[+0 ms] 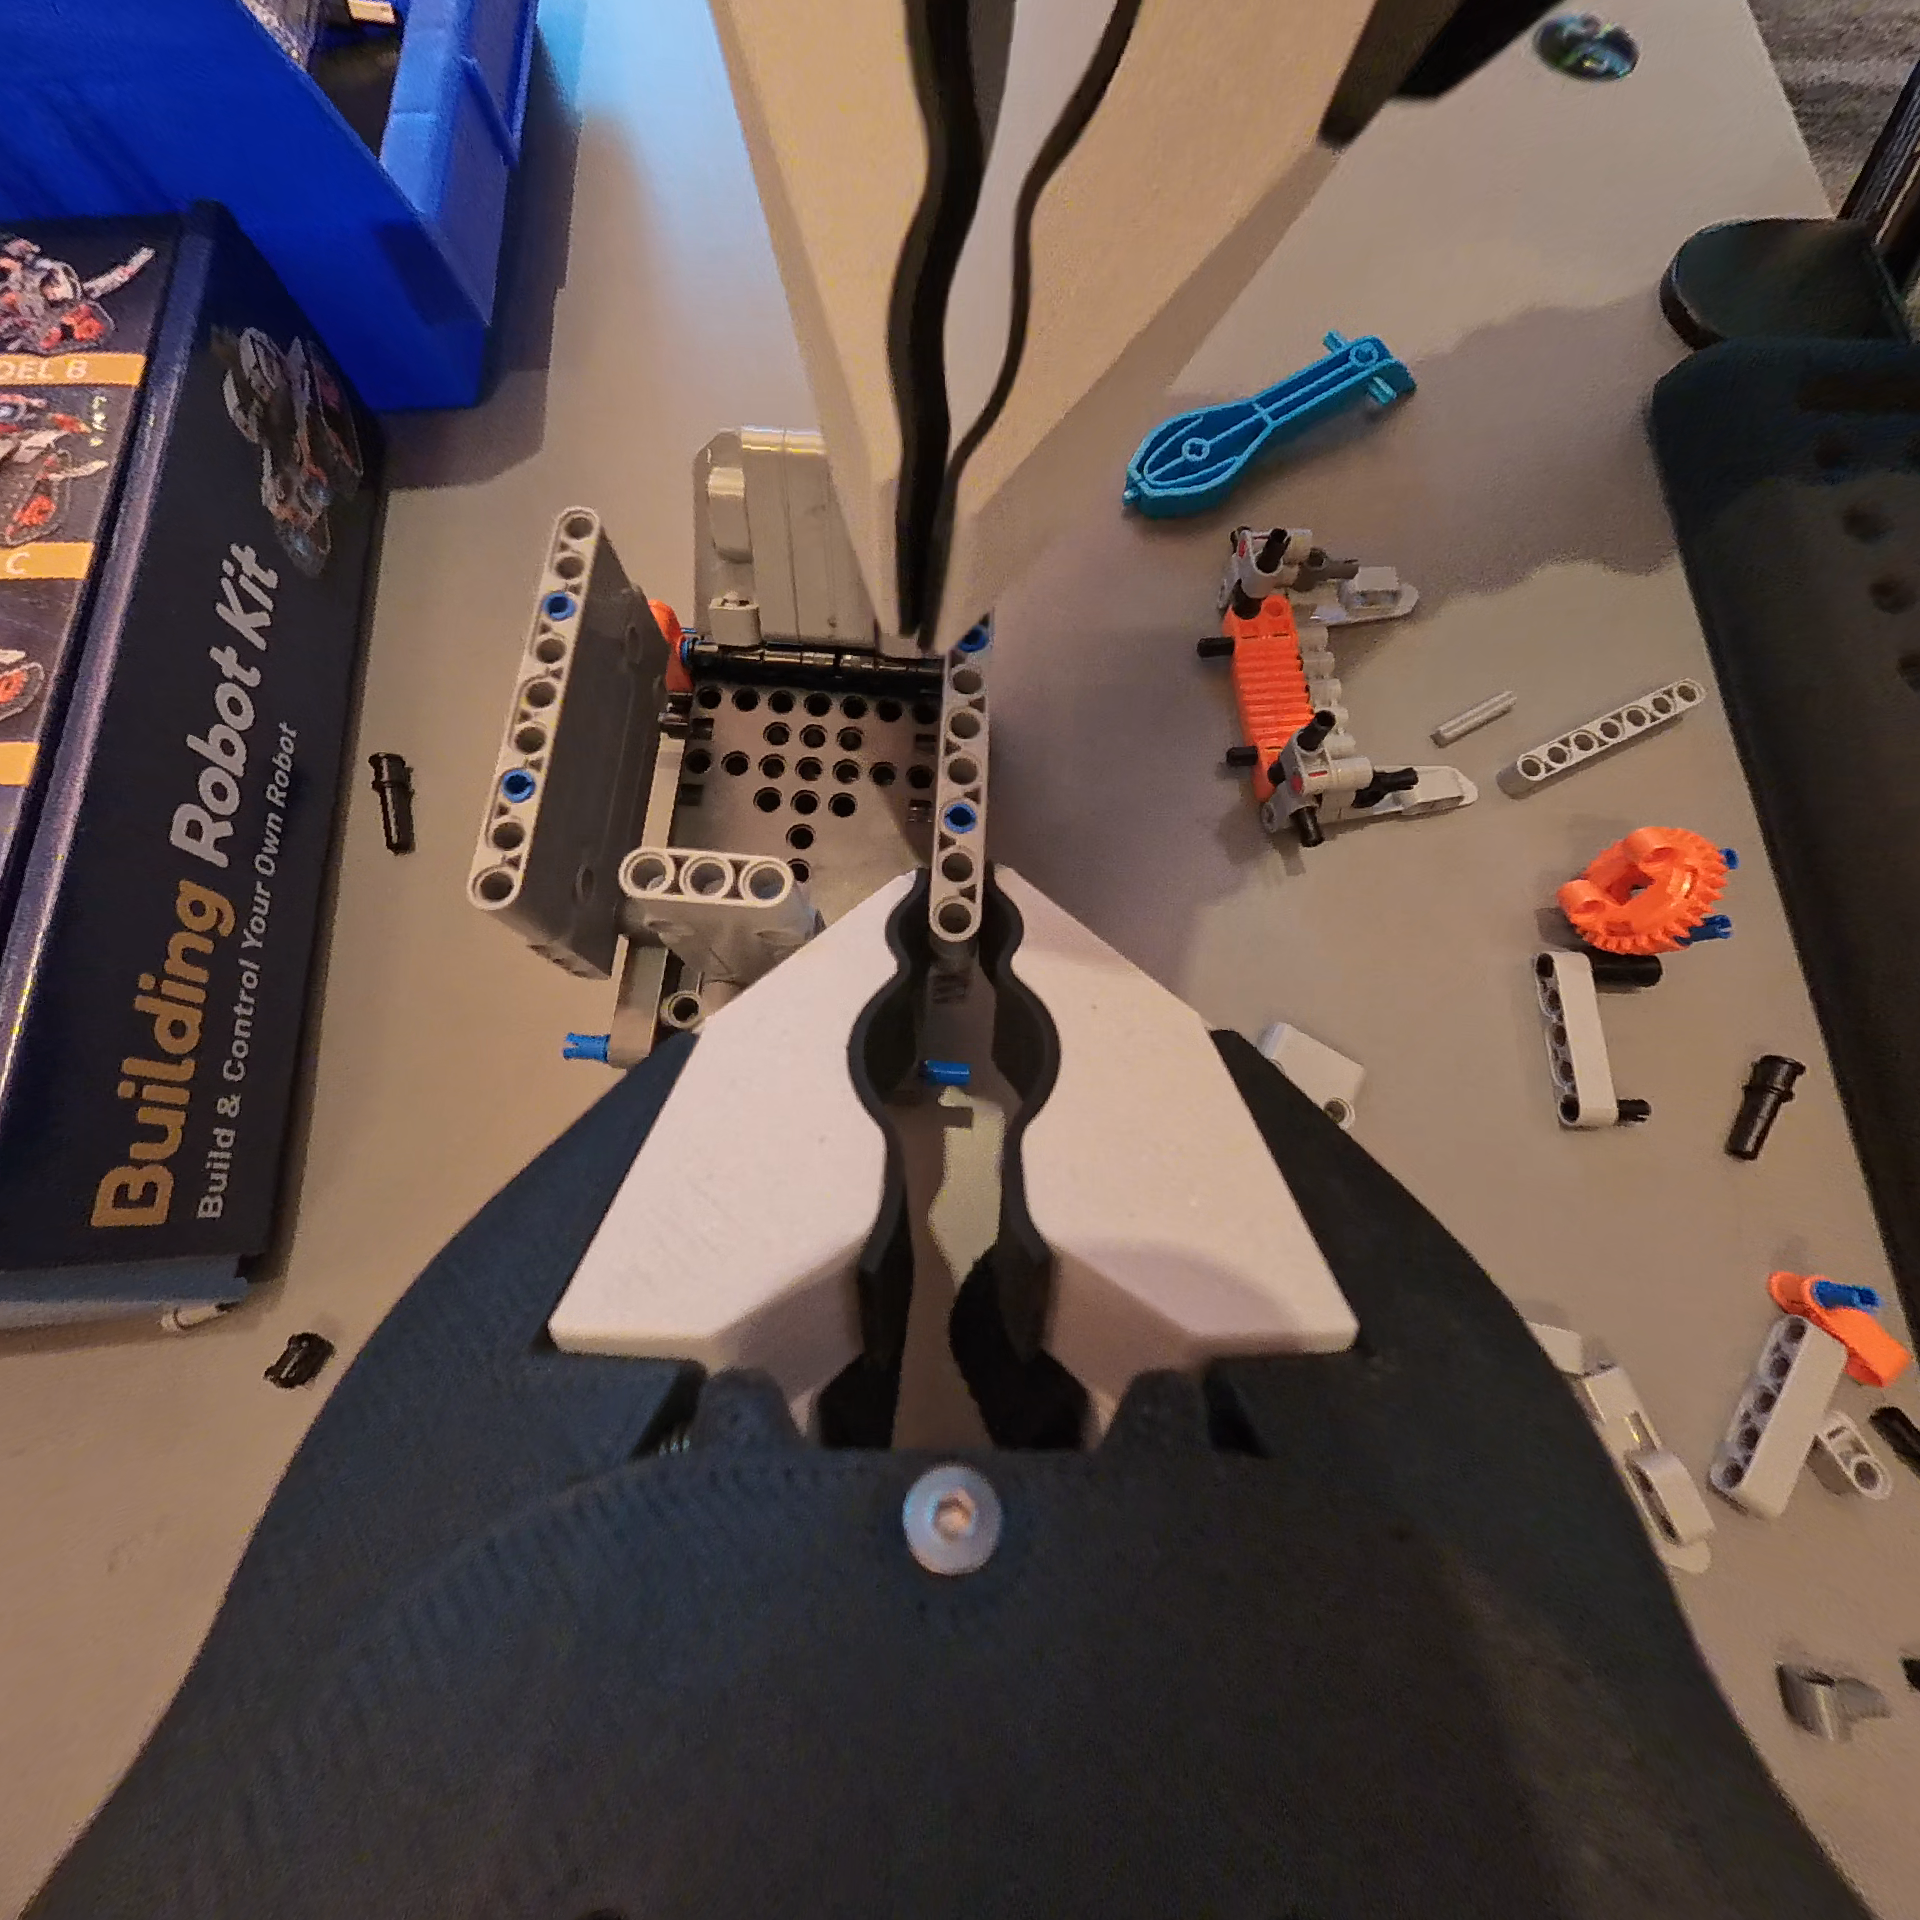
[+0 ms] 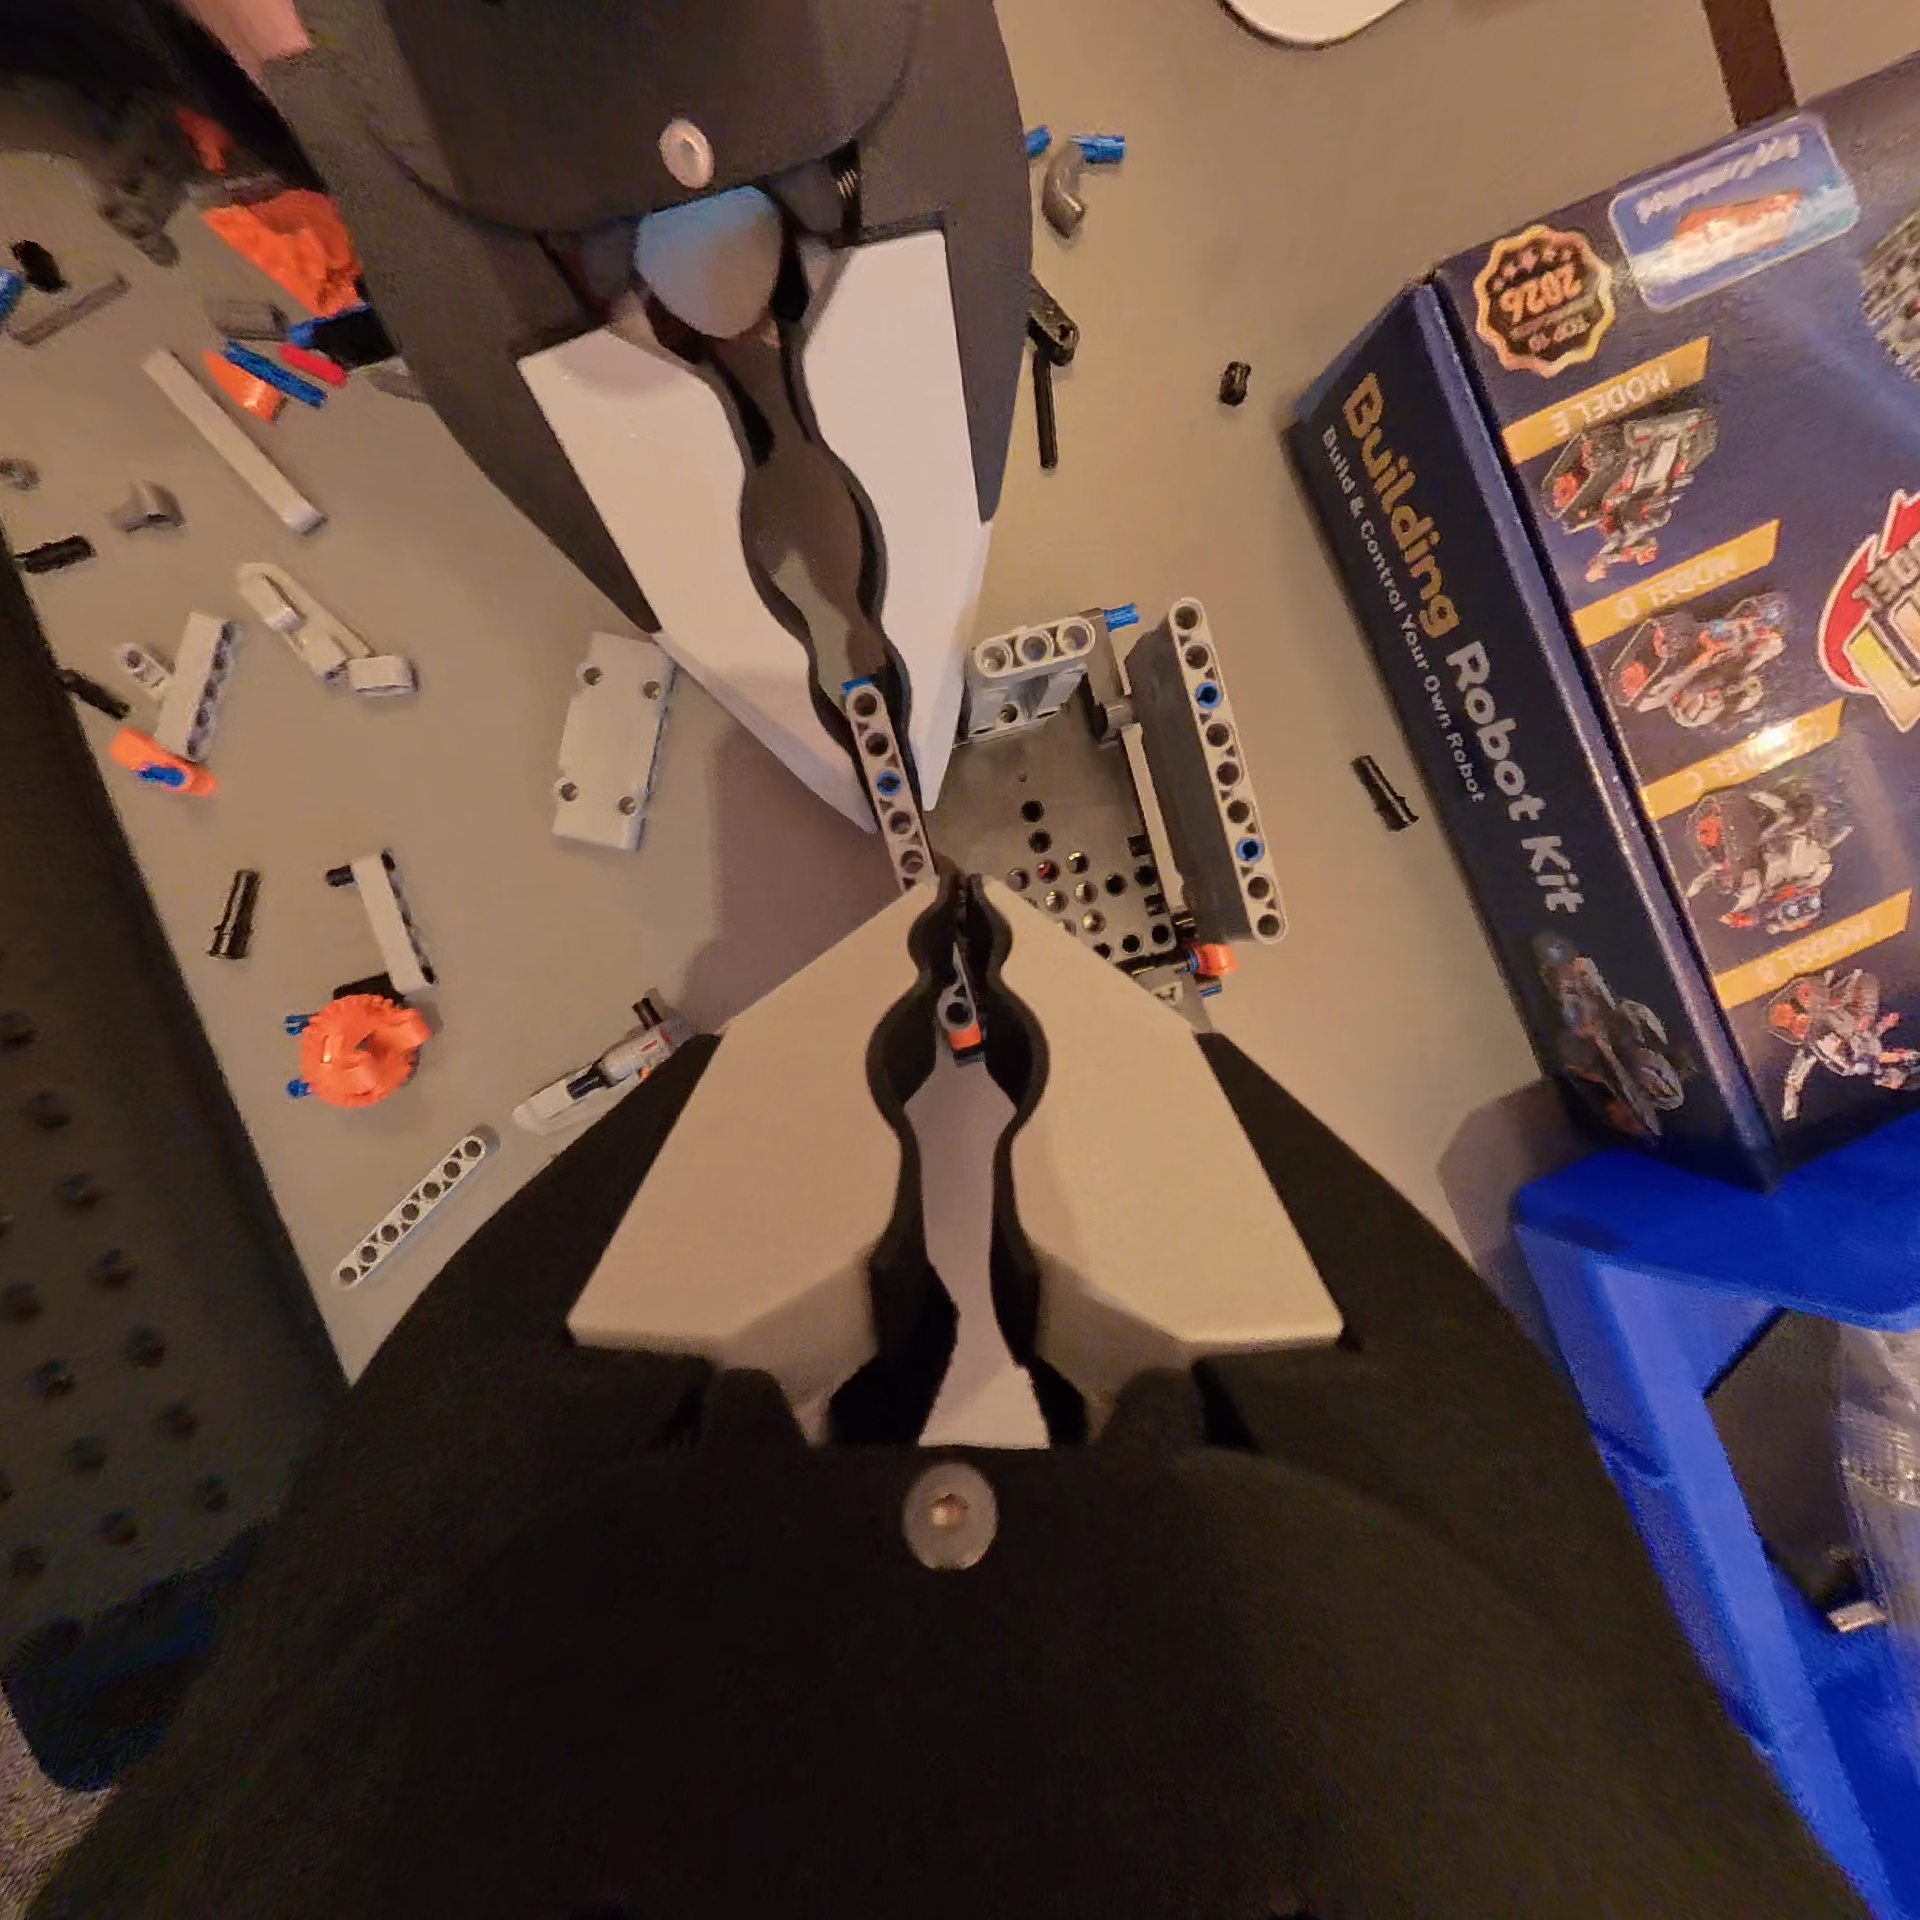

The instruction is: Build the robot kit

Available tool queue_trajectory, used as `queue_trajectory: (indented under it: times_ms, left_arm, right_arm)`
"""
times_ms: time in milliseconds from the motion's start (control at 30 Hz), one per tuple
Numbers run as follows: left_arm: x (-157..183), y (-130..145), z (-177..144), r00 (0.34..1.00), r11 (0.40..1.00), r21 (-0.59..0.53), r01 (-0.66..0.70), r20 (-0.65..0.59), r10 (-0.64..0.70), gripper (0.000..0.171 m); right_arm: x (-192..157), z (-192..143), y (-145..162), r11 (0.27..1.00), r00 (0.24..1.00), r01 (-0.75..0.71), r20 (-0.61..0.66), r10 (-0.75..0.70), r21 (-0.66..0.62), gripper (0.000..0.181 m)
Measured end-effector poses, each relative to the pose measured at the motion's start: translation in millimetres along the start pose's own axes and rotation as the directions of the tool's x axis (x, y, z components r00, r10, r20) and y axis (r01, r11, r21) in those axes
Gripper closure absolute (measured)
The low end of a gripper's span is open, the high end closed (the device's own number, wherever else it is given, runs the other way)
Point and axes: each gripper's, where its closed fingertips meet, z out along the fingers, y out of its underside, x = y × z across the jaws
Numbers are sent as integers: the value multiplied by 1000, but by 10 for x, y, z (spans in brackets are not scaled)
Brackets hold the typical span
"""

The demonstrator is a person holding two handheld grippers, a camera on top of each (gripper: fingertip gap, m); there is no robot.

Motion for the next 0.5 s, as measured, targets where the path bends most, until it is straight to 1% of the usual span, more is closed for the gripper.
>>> queue_trajectory:
  times_ms: [33, 133, 167, 233, 300, 367, 400, 467, 500]
  left_arm:
    - [-6, 12, -9, 1000, 1000, -6, -5, 4, 5, 165]
    - [-47, 46, -103, 999, 999, -31, -24, 21, 24, 155]
    - [-66, 58, -148, 1000, 999, -40, -17, 21, 18, 152]
    - [-98, 106, -224, 1000, 998, -68, -14, 21, 15, 152]
    - [-128, 134, -286, 1000, 997, -76, -8, 22, 9, 155]
    - [-208, 157, -345, 999, 997, -76, 16, 50, -12, 156]
    - [-223, 161, -362, 998, 997, -69, 29, 51, -25, 155]
    - [-295, 191, -387, 995, 995, -77, 57, 85, -51, 156]
    - [-328, 223, -400, 993, 993, -92, 73, 99, -63, 157]
  right_arm:
    - [21, 4, 7, 1000, 1000, -11, -3, 11, 4, 179]
    - [91, -144, -48, 990, 996, -88, 8, 87, 114, 170]
    - [111, -160, -25, 987, 994, -106, 6, 106, 123, 167]
    - [92, -85, 71, 986, 991, -134, 23, 132, 98, 161]
    - [-15, 35, 104, 986, 988, -142, 73, 136, 86, 162]
    - [-138, 157, 122, 988, 985, -145, 107, 138, 57, 165]
    - [-224, 187, 91, 988, 982, -141, 136, 132, 60, 164]
    - [-346, 167, 9, 986, 977, -137, 176, 119, 93, 162]
    - [-336, 111, -14, 982, 977, -148, 174, 126, 118, 156]
